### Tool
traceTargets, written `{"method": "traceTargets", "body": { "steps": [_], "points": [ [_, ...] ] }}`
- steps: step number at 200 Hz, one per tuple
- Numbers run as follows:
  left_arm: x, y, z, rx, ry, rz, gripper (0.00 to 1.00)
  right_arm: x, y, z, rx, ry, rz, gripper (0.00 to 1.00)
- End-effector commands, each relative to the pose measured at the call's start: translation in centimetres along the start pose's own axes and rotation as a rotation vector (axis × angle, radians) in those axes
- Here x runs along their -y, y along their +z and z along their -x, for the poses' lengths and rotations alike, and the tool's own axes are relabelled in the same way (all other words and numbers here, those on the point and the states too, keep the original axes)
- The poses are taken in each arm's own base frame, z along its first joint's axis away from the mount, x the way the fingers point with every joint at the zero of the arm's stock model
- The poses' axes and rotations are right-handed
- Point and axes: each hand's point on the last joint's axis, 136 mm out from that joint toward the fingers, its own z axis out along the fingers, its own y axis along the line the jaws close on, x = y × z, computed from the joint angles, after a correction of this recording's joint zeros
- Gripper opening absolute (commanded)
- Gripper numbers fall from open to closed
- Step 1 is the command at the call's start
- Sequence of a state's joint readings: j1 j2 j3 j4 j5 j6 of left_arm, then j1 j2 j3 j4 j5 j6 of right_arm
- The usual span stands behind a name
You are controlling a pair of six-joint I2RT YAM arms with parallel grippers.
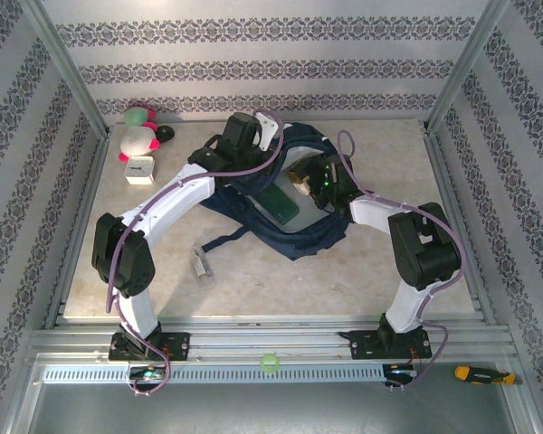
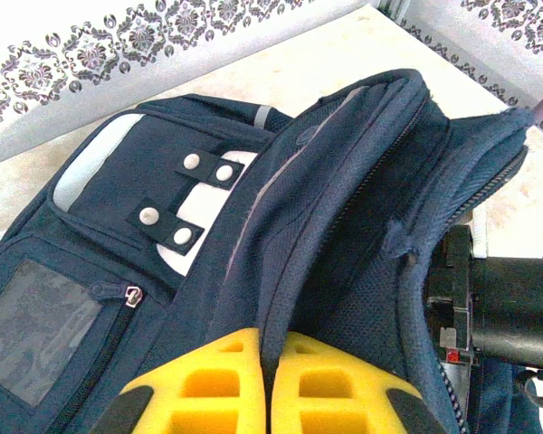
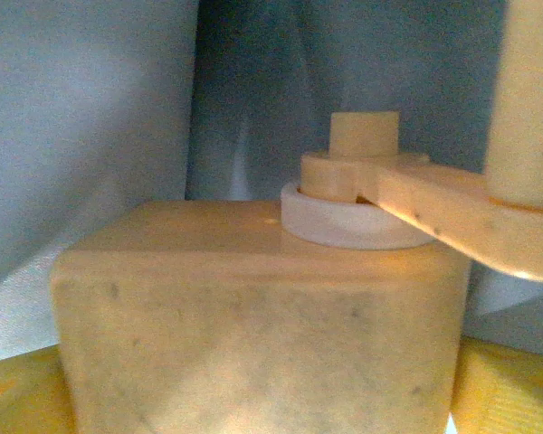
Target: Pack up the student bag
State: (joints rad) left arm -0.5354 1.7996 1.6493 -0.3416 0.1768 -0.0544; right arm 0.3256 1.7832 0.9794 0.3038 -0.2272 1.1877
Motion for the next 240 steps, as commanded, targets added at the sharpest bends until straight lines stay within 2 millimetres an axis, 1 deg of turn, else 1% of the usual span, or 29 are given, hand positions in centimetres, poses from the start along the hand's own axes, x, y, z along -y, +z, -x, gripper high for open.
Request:
{"method": "traceTargets", "body": {
  "steps": [1, 13, 36, 57, 82, 105, 121, 133, 146, 162, 183, 204, 215, 226, 240],
  "points": [
    [0.2, -3.0, 3.8, 0.137, -0.009, -0.002, 0.00, -0.9, -0.5, -0.4, 0.005, 0.006, 0.050, 0.95],
    [0.1, -3.0, 3.7, 0.135, -0.007, 0.000, 0.00, -0.6, -0.7, -0.5, 0.009, 0.001, 0.044, 0.98],
    [0.1, -3.0, 3.5, 0.131, -0.007, 0.002, 0.00, -0.2, -1.2, -0.5, 0.023, -0.006, 0.036, 0.98],
    [0.1, -3.1, 3.4, 0.130, -0.004, 0.003, 0.00, -0.5, -2.0, -0.6, 0.029, -0.007, 0.049, 0.97],
    [0.1, -3.0, 3.3, 0.129, -0.007, 0.001, 0.00, -0.8, -3.0, -0.8, 0.036, -0.024, 0.051, 0.98],
    [0.2, -3.0, 3.5, 0.134, -0.011, -0.003, 0.00, -0.4, -3.7, -0.8, 0.049, -0.035, 0.032, 0.98],
    [0.3, -3.1, 3.5, 0.135, -0.011, -0.008, 0.00, -0.3, -4.1, -1.2, 0.044, -0.035, 0.031, 0.95],
    [0.4, -3.1, 3.4, 0.135, -0.010, -0.014, 0.00, -0.5, -4.6, -1.9, 0.038, -0.046, 0.039, 0.90],
    [0.5, -3.1, 3.2, 0.130, -0.004, -0.022, 0.00, -0.8, -5.3, -2.7, 0.031, -0.081, 0.038, 0.88],
    [0.6, -3.0, 2.6, 0.116, 0.007, -0.027, 0.00, -1.2, -6.8, -3.0, 0.014, -0.124, 0.034, 0.87],
    [1.1, -2.8, 1.4, 0.100, 0.013, -0.061, 0.00, -0.5, -9.5, -2.6, 0.033, -0.168, -0.020, 0.87],
    [3.3, -2.4, -0.1, 0.097, 0.036, -0.182, 0.00, -0.4, -13.0, -2.2, 0.063, -0.212, -0.052, 0.86],
    [4.5, -2.0, -1.4, 0.088, 0.049, -0.244, 0.00, -0.2, -15.1, -1.9, 0.087, -0.236, -0.083, 0.86],
    [6.0, -1.4, -3.2, 0.067, 0.080, -0.297, 0.00, -0.1, -17.0, -1.6, 0.119, -0.259, -0.111, 0.86],
    [8.1, -0.3, -6.2, 0.015, 0.137, -0.357, 0.00, 0.2, -19.1, -1.2, 0.160, -0.280, -0.137, 0.85]
  ]
}}
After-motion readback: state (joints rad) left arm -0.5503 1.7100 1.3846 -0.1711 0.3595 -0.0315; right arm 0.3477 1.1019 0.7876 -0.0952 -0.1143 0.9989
